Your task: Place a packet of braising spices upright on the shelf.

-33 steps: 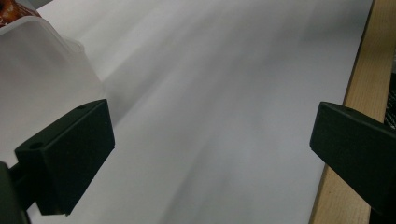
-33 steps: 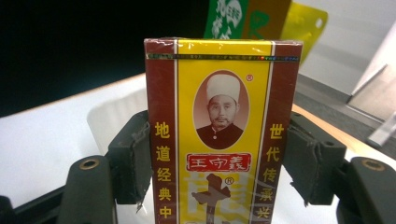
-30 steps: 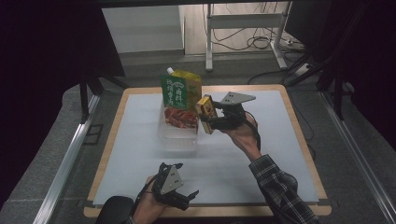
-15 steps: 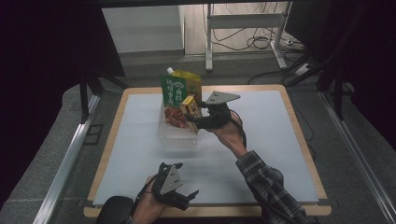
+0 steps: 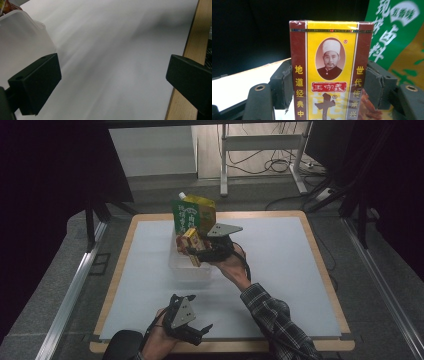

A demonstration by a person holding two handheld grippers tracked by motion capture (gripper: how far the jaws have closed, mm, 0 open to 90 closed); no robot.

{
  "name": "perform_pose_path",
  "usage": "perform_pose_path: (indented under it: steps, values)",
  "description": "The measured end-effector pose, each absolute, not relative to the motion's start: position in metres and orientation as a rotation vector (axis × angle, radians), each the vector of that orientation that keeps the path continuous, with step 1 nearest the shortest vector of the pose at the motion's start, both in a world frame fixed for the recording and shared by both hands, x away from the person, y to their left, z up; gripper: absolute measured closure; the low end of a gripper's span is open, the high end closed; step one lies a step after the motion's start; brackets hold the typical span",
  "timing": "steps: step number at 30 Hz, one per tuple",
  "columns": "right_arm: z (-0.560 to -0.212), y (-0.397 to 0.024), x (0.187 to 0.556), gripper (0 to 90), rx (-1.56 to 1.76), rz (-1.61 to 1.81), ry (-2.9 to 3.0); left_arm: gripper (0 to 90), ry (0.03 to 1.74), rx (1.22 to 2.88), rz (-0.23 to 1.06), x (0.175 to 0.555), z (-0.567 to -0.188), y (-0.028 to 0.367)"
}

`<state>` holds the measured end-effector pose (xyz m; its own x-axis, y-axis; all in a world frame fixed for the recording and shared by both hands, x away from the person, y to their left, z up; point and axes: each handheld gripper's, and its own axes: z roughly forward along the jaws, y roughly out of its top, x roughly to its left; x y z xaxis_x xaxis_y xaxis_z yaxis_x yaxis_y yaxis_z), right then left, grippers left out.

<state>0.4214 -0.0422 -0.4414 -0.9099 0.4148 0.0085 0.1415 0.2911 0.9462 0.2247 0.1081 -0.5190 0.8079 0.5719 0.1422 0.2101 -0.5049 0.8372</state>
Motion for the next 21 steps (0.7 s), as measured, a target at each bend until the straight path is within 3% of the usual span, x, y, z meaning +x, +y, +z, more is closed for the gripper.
perform_pose_path:
  steps: [21]
  values:
    - [-0.460, -0.046, 0.416, 32.4, 0.598, 1.673, 2.342, 0.0, 0.563, 2.115, 0.510, 0.224, -0.521, 0.106]
